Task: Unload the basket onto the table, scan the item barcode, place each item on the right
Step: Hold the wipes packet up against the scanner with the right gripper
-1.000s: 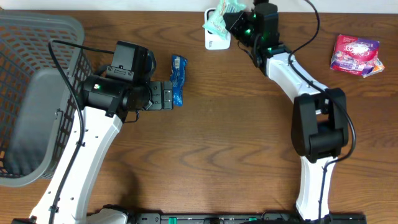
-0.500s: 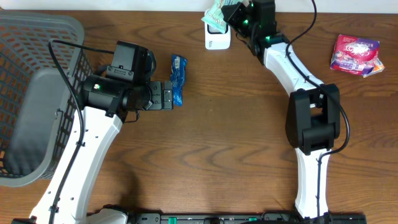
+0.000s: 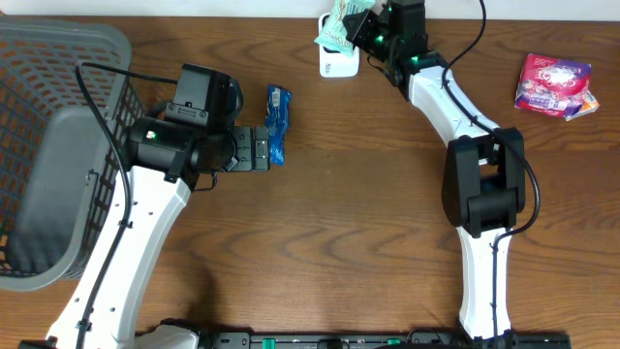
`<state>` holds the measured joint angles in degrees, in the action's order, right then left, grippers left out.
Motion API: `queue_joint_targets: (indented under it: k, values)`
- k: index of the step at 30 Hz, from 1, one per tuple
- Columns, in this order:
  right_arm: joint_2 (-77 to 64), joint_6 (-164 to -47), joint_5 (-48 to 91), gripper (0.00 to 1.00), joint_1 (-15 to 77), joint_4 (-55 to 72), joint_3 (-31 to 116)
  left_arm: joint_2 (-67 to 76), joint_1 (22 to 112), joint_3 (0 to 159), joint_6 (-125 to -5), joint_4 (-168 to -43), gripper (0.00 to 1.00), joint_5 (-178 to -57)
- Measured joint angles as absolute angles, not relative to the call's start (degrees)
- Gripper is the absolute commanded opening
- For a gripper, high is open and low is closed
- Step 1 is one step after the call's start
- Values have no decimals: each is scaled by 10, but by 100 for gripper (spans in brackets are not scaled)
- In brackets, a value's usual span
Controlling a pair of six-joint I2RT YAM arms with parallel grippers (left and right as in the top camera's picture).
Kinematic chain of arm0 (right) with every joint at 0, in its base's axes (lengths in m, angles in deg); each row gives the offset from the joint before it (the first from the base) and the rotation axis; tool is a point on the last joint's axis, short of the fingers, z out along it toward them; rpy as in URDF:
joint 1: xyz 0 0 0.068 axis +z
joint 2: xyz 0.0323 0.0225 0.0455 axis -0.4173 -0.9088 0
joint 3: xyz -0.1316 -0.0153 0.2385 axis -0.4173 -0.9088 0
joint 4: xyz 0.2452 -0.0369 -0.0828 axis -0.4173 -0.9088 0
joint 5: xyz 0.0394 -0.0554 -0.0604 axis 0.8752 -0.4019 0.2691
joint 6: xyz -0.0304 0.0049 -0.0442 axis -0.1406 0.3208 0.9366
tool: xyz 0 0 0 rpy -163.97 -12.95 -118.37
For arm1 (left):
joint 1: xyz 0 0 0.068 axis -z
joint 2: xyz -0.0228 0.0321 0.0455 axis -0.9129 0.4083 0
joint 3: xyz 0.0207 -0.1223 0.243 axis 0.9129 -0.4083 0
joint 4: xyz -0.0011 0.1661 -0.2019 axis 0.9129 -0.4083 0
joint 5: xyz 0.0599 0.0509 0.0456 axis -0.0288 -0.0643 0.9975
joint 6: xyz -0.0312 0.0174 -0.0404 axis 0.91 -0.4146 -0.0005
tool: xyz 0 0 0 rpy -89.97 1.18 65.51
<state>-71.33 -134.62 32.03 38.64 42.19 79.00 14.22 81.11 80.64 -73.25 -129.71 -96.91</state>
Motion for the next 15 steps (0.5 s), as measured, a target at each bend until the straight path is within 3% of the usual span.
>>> queue_joint_targets:
  k: [15]
  values:
    - [-713, -1315, 276, 1, 394, 418, 790, 142, 811, 806, -733, -1297, 98, -969]
